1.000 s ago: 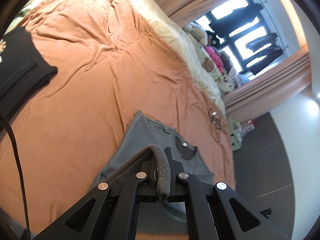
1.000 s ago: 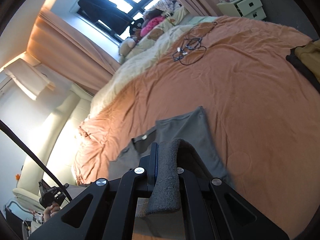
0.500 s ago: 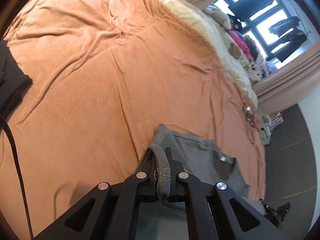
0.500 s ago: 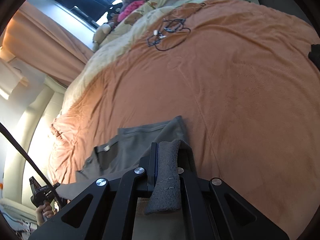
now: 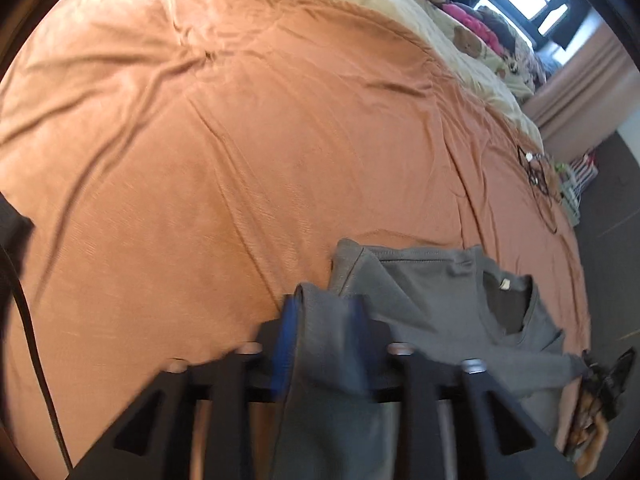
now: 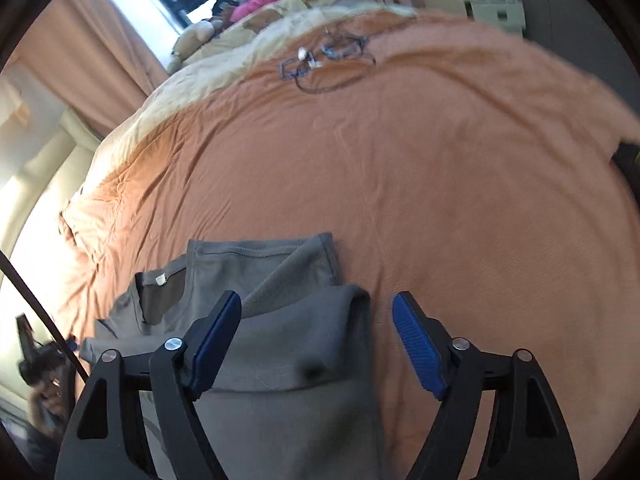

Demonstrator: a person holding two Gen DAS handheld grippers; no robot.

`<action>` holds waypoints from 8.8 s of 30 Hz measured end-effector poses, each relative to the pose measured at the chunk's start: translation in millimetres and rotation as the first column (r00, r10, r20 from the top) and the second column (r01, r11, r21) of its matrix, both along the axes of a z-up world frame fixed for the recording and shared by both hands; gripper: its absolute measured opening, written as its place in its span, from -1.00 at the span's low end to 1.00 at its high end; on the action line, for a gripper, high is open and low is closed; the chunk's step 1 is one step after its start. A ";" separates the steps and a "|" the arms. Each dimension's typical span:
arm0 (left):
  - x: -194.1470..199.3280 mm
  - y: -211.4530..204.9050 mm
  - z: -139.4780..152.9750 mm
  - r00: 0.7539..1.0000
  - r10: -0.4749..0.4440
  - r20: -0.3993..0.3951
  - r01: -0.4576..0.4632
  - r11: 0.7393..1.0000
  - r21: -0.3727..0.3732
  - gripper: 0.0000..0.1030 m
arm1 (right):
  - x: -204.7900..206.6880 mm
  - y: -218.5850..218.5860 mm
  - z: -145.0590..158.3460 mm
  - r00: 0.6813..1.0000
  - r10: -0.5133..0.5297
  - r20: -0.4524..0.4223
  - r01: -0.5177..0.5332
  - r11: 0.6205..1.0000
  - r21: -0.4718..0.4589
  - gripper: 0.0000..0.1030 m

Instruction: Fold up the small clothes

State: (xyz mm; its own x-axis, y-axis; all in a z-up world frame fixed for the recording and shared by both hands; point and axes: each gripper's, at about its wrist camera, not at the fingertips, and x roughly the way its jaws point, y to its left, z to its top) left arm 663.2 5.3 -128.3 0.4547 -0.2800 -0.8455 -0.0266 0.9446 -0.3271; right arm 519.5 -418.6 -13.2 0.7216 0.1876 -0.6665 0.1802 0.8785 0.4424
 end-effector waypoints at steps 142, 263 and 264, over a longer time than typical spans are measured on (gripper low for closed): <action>105.9 -233.4 -56.3 0.962 -0.273 -0.022 0.270 0.932 0.244 -0.69 | 207.8 110.9 -49.7 0.957 0.183 -0.225 -0.223 0.960 -0.169 -0.67; -179.1 64.7 -79.5 0.964 0.213 -0.163 -0.264 0.852 -0.452 -0.49 | -58.0 147.2 -60.7 0.958 0.285 -0.033 -0.285 0.958 0.028 -0.82; -182.5 63.7 -78.3 0.965 0.213 -0.152 -0.259 0.852 -0.455 -0.51 | -57.0 148.1 -60.1 0.958 0.286 -0.028 -0.285 0.958 0.031 -0.83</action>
